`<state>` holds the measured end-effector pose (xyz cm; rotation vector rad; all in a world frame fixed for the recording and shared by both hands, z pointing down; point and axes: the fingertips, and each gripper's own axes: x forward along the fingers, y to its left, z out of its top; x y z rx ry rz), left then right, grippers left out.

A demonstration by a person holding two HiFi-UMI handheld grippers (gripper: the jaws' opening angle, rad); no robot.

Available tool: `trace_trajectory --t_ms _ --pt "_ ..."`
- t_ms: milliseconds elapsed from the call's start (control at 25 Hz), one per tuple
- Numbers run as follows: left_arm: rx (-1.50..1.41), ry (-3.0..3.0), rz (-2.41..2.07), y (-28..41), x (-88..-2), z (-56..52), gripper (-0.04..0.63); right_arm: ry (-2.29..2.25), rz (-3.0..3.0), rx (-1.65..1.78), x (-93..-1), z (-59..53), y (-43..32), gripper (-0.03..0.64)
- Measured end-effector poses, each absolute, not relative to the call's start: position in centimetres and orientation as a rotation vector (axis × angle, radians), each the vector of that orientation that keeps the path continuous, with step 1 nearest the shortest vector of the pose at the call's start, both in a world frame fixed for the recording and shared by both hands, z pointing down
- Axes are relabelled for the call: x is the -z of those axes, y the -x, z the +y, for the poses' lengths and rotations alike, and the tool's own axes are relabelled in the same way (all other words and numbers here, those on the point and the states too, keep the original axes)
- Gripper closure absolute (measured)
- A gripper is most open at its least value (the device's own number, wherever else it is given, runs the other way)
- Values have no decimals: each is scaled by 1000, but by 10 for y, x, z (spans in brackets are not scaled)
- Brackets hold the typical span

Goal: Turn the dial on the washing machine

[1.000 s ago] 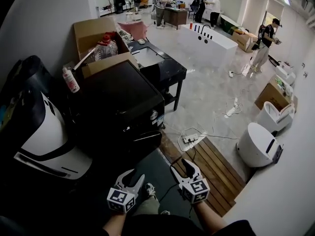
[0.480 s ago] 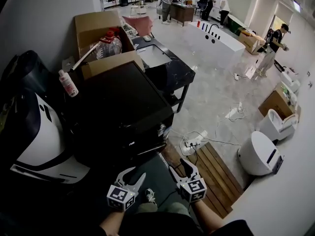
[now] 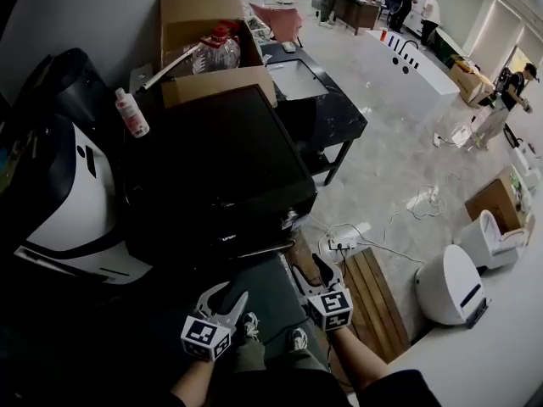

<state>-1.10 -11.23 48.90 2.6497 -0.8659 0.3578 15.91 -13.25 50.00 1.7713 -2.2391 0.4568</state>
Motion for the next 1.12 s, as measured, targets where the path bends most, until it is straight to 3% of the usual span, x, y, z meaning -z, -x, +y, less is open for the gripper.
trace_trajectory --t_ms 440,1120 --pt "-293 -2511 -1140 18 -515 -82 453 -1656 -2221 -248 -522 -193 -177 390" --pt "-263 -2265 -1412 65 -565 -8 453 -1556 -2140 31 -552 -254 -160 307"
